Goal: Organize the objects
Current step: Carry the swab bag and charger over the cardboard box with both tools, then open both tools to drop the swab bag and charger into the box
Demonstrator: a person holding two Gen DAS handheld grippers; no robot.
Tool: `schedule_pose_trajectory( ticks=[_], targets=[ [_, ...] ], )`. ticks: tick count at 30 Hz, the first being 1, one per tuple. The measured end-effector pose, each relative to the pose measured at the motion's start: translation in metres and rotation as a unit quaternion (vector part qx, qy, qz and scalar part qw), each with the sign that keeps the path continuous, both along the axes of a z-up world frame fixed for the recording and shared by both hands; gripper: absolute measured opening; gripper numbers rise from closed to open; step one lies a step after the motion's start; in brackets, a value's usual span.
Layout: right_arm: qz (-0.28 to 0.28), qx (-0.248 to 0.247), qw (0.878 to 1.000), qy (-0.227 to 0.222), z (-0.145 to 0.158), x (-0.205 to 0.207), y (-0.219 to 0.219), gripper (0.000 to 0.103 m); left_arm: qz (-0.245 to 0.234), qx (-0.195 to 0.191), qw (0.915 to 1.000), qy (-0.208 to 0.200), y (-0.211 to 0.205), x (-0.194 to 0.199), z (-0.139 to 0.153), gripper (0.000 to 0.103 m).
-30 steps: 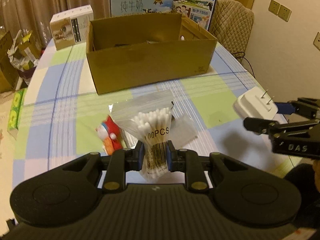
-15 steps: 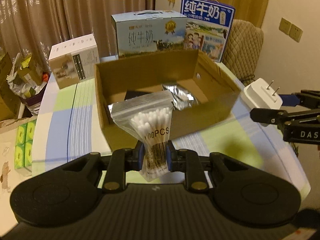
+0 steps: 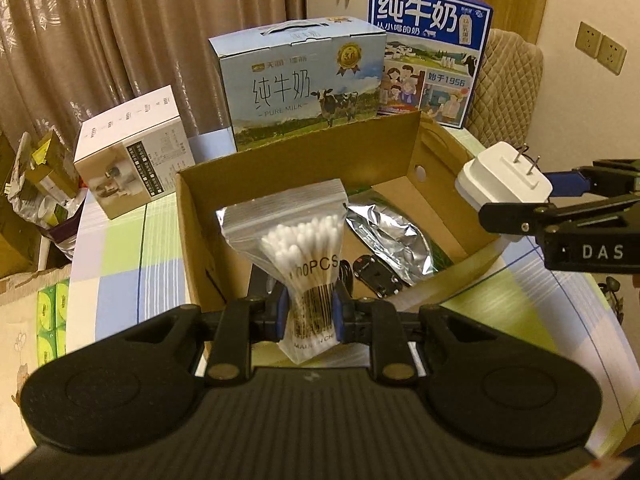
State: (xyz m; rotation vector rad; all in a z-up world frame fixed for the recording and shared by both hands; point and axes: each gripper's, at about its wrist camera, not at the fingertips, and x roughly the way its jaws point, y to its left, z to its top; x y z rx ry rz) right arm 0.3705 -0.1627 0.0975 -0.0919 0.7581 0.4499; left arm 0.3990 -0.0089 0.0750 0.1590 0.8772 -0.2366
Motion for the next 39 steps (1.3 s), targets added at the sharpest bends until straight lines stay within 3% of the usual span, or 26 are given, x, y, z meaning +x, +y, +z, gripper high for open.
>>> schedule_pose_trajectory(
  ticks=[18, 21, 23, 39],
  targets=[
    [-0.02, 0.008, 0.999, 0.026, -0.029, 0.042, -0.001, 0.062, 0.007, -0.008, 0.9999, 0.011, -0.004, 0.049, -0.026, 0.019],
    [-0.023, 0.012, 0.999, 0.029, -0.031, 0.044, -0.001, 0.062, 0.011, -0.013, 0.9998, 0.003, -0.007, 0.054, -0.028, 0.028],
    [-0.023, 0.014, 0.999, 0.03, -0.033, 0.044, -0.002, 0.062, 0.021, -0.023, 0.9995, -0.004, -0.006, 0.054, -0.028, 0.054],
    [-0.026, 0.016, 0.999, 0.03, -0.037, 0.048, -0.002, 0.062, 0.03, -0.027, 0.9991, -0.012, 0.011, 0.027, -0.028, 0.063]
  ],
)
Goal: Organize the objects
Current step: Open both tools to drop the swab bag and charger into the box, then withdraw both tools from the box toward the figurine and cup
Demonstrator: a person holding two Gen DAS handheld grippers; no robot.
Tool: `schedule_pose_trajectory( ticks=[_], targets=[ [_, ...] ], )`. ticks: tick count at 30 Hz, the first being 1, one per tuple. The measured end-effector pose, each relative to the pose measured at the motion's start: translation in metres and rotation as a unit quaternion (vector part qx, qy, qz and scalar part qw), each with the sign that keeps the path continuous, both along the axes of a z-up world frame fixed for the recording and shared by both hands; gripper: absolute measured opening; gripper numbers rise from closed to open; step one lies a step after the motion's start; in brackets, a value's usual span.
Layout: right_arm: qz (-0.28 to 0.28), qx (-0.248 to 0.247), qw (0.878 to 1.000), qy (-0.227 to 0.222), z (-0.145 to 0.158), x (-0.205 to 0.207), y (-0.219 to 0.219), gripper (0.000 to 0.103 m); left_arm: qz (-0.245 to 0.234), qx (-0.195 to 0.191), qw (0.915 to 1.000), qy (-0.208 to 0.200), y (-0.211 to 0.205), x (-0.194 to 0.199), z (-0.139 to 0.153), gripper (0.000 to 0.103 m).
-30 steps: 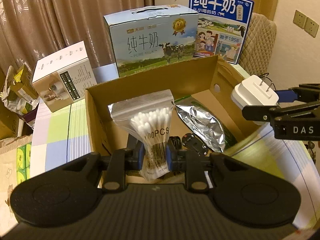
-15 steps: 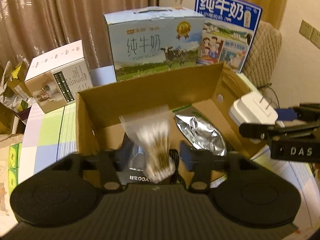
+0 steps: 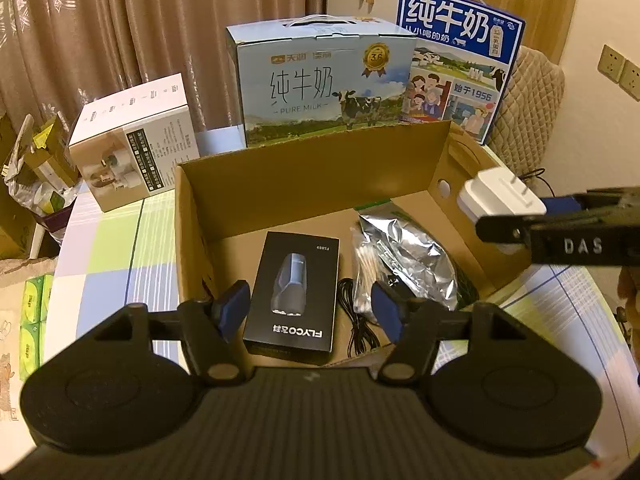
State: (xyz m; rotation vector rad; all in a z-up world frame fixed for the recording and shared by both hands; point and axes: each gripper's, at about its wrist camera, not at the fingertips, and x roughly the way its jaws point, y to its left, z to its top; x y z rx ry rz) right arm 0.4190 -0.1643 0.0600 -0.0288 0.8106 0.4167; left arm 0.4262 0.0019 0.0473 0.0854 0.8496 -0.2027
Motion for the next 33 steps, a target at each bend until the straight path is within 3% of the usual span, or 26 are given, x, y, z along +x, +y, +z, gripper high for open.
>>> schedule_pose_trajectory(
  ticks=[4, 7, 16, 22, 33],
  targets=[
    [0.011, 0.026, 0.999, -0.02, 0.003, 0.001, 0.002, 0.062, 0.002, -0.003, 1.0, 0.0, 0.001, -0.004, 0.0, 0.067],
    [0.01, 0.047, 0.998, -0.046, 0.007, -0.003, 0.001, 0.08, 0.006, -0.009, 0.9999, -0.004, 0.003, -0.011, 0.002, 0.069],
    [-0.001, 0.059, 0.998, -0.034, 0.019, -0.035, -0.014, 0.081, 0.024, -0.025, 0.9993, -0.013, 0.013, -0.053, 0.01, 0.078],
    [-0.021, 0.055, 0.998, -0.031, 0.026, -0.083, -0.028, 0.081, 0.04, -0.043, 0.9983, -0.003, 0.02, -0.098, 0.015, 0.082],
    [-0.034, 0.062, 0.997, -0.027, 0.032, -0.208, -0.048, 0.081, 0.055, -0.069, 0.9961, -0.003, 0.022, -0.202, 0.029, 0.093]
  ],
)
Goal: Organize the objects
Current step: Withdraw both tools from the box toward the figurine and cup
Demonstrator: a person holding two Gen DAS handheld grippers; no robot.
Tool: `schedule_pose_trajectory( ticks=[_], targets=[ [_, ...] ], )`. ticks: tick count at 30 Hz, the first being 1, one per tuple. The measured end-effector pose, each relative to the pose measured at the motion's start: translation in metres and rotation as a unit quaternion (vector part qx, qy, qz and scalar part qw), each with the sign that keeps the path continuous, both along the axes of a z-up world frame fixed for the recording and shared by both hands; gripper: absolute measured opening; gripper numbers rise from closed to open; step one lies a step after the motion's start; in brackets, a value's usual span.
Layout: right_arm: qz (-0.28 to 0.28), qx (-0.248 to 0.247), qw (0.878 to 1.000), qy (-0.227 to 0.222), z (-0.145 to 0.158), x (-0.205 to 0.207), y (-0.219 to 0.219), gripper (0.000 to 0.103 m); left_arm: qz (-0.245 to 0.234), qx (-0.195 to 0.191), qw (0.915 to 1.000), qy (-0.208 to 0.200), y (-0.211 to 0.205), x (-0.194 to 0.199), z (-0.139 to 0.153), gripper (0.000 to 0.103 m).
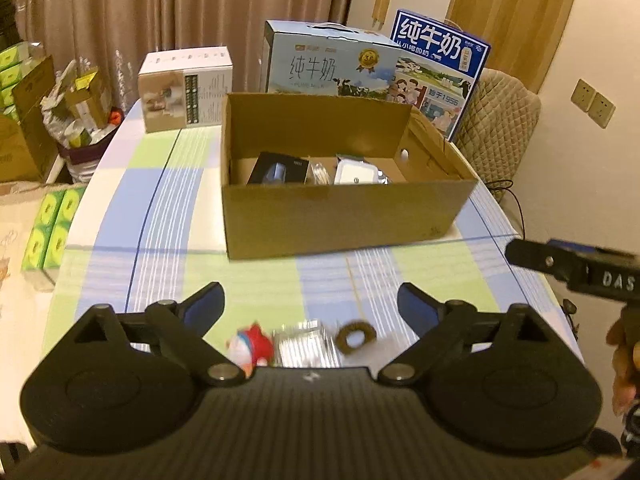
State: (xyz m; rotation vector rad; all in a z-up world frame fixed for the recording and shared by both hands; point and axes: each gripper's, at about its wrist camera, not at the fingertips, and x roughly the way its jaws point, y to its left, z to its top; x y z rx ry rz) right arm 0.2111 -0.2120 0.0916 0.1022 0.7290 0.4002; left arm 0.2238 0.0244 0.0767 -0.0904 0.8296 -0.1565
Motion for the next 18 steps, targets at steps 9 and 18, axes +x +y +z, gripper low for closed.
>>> schedule_pose_trajectory(
  ticks=[9, 18],
  targets=[
    [0.009, -0.014, 1.0, -0.009, 0.0, -0.081, -0.01, 0.081, 0.028, 0.035, 0.999, -0.001, 0.015, -0.068, -0.006, 0.099],
    [0.016, -0.019, 1.0, 0.001, -0.006, -0.119, -0.011, 0.081, 0.042, 0.053, 0.9977, 0.003, 0.035, -0.108, -0.016, 0.102]
  ],
)
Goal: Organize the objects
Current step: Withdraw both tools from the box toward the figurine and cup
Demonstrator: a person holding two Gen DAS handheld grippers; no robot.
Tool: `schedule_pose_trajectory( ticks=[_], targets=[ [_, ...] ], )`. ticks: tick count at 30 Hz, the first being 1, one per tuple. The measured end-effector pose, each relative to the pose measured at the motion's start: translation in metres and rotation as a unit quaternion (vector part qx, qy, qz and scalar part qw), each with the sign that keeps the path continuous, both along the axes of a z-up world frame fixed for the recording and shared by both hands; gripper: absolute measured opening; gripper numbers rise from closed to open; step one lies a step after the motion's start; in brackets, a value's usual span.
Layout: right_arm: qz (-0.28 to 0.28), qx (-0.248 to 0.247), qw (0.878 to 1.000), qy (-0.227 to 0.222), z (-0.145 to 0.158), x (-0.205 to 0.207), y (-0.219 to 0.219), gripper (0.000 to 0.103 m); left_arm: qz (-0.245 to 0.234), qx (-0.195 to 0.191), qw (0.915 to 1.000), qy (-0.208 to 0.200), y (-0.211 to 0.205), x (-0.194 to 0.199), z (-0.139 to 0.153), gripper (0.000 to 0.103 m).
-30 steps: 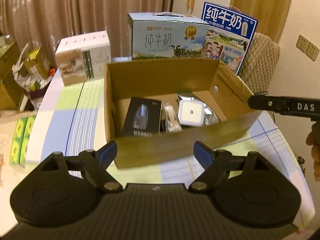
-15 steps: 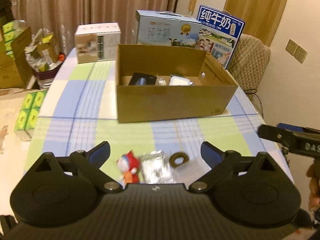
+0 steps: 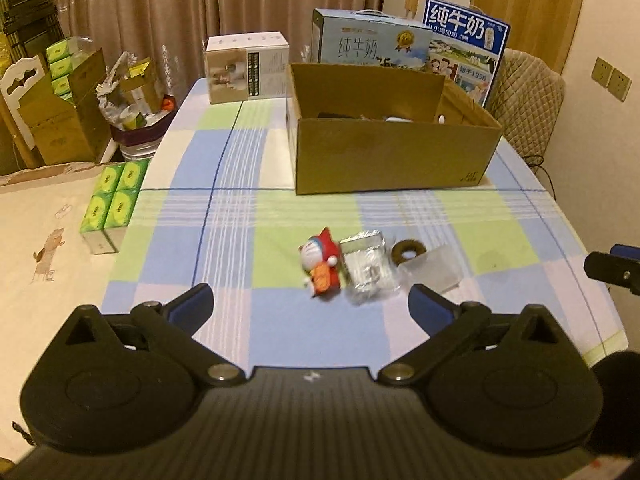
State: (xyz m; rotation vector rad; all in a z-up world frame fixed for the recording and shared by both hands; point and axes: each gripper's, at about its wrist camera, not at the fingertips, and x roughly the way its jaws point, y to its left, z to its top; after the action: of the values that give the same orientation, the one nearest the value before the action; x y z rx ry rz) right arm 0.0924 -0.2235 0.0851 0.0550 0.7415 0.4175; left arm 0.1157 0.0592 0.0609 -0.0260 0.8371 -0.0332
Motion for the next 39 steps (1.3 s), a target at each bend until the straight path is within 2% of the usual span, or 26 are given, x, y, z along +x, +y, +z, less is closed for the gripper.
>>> schedule_pose_trajectory(
  ticks=[6, 18, 28, 39],
  targets=[
    [0.006, -0.006, 1.0, 0.002, -0.004, -0.006, 0.003, 0.081, -0.002, 0.0, 1.0, 0.005, 0.002, -0.009, -0.004, 0.102],
    [0.016, -0.016, 1.0, 0.01, -0.02, -0.005, 0.012, 0.081, -0.011, 0.0, 0.9999, 0.011, -0.004, -0.001, -0.013, 0.102],
    [0.039, -0.024, 0.999, 0.01, -0.039, 0.002, 0.025, 0.081, -0.021, 0.009, 0.9995, 0.024, -0.006, 0.017, -0.031, 0.102],
    [0.053, -0.046, 0.997, 0.021, -0.073, 0.025, 0.05, 0.081, -0.03, 0.016, 0.9985, 0.043, -0.002, 0.048, -0.057, 0.102]
  ],
)
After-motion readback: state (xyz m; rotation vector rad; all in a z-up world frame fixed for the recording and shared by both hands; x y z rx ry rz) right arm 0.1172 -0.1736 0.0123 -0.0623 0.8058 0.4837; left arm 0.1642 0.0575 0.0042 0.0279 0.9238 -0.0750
